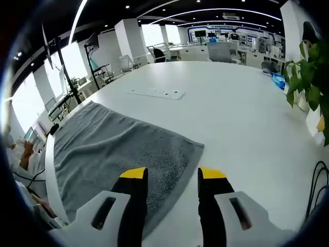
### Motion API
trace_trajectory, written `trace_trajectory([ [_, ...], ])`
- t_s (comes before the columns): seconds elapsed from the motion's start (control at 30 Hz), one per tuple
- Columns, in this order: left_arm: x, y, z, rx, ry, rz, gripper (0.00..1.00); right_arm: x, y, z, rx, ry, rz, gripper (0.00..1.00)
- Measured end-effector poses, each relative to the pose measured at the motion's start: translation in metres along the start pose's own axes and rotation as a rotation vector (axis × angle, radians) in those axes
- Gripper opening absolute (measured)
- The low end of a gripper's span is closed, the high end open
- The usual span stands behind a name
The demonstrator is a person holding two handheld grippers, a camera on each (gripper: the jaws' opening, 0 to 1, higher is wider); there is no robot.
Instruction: Fold the towel on the table until its edges align and the towel forms a compact rectangular stack.
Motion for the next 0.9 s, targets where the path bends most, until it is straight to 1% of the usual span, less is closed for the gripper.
trace_trajectory([
  [0.07, 0.0, 0.0, 0.0, -0.007, 0.006, 0.016, 0.15, 0.003, -0.001, 0.003, 0.006, 0.009, -0.001, 0.33],
  [0.13, 0.0, 0.001, 0.0, -0.027, 0.007, 0.035, 0.12, 0.006, -0.004, 0.005, 0.02, 0.018, 0.001, 0.32],
  [0.23, 0.001, 0.003, 0.0, -0.045, -0.013, 0.018, 0.1, 0.008, -0.008, 0.01, 0.02, 0.025, 0.02, 0.31],
  [0.43, 0.001, 0.004, 0.0, -0.042, -0.026, 0.009, 0.08, 0.013, -0.009, 0.018, 0.023, 0.046, 0.046, 0.29],
  [0.6, 0.004, 0.007, -0.001, -0.028, -0.055, -0.026, 0.08, 0.015, -0.013, 0.026, 0.033, 0.055, 0.067, 0.26],
  [0.63, 0.004, 0.007, -0.001, -0.026, -0.058, -0.033, 0.08, 0.015, -0.013, 0.027, 0.036, 0.056, 0.066, 0.25],
  [0.67, 0.004, 0.007, 0.0, -0.025, -0.058, -0.038, 0.08, 0.014, -0.012, 0.028, 0.044, 0.055, 0.048, 0.23],
  [0.7, 0.004, 0.008, 0.0, -0.023, -0.057, -0.041, 0.08, 0.015, -0.013, 0.028, 0.052, 0.064, 0.019, 0.2],
  [0.73, 0.004, 0.008, 0.0, -0.02, -0.055, -0.045, 0.07, 0.017, -0.013, 0.028, 0.067, 0.085, -0.009, 0.18],
  [0.9, 0.006, 0.009, 0.001, -0.017, -0.06, -0.058, 0.07, 0.012, -0.012, 0.035, 0.081, 0.071, -0.011, 0.12],
])
Point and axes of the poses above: the point that each gripper's makers call its tool centre point, and the gripper's own axes: z roughly forward along the fingers, y roughly to its left, x roughly out of its underside, the point moved 4 cm from there along -z, roughly backward along the fingers, and after that the axes turned 3 degrees about x, right-handed, at the moved point
